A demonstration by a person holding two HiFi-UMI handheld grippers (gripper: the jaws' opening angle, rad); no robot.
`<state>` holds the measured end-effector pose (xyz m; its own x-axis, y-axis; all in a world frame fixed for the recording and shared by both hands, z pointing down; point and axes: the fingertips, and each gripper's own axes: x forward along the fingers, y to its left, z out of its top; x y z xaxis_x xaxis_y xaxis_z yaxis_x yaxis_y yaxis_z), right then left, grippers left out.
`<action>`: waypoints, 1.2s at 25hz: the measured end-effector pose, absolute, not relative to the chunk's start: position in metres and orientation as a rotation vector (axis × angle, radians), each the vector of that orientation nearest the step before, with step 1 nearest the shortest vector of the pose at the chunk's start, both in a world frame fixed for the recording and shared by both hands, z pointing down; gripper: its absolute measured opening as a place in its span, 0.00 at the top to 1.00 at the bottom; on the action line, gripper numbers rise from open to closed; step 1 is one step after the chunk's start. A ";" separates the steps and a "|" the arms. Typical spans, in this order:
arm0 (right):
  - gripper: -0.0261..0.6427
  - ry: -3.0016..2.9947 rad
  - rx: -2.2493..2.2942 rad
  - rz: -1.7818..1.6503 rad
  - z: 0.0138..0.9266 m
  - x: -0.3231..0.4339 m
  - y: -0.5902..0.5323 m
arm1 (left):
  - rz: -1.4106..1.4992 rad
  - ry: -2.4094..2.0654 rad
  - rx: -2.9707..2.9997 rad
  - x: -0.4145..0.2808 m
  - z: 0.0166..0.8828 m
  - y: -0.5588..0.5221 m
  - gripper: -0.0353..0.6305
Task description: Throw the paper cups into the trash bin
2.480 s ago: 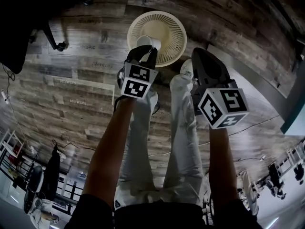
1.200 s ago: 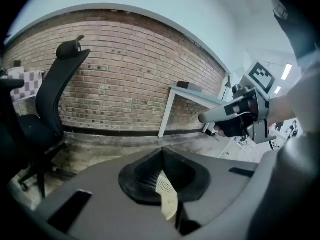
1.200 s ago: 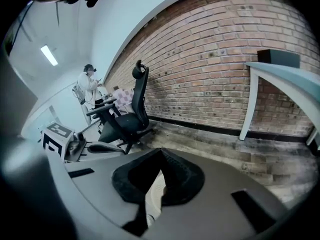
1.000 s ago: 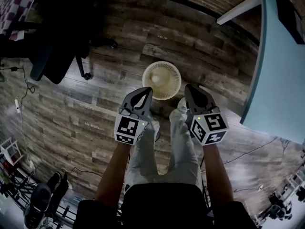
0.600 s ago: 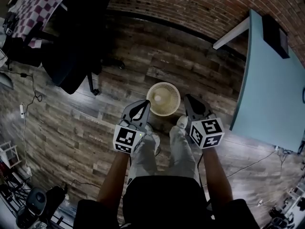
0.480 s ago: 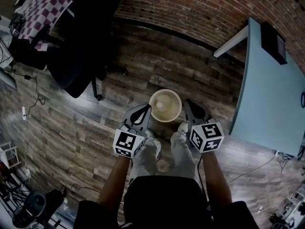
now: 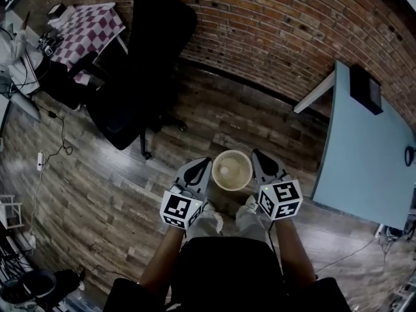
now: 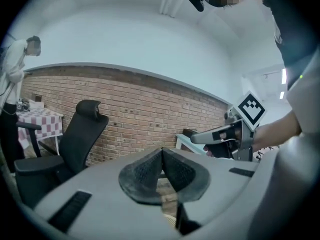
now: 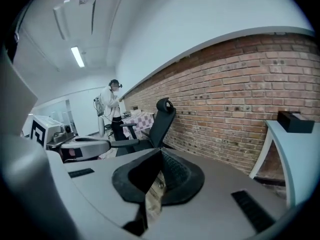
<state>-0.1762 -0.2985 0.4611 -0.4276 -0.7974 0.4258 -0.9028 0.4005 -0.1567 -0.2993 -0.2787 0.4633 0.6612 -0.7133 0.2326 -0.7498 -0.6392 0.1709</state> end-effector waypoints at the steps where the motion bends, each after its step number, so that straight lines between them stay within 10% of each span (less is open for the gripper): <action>1: 0.95 -2.391 1.483 0.519 0.455 -0.182 -0.297 | 0.193 -1.192 2.630 -0.304 0.457 -0.278 0.93; 30: 0.95 -2.497 1.441 0.355 0.390 -0.236 -0.282 | 0.018 -1.237 2.699 -0.338 0.386 -0.273 0.93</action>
<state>-0.2360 -0.2824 0.3903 -0.4871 -0.8121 0.3213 -0.8695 0.4855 -0.0910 -0.3385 -0.2731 0.3859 0.6553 -0.7509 0.0825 -0.7530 -0.6406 0.1507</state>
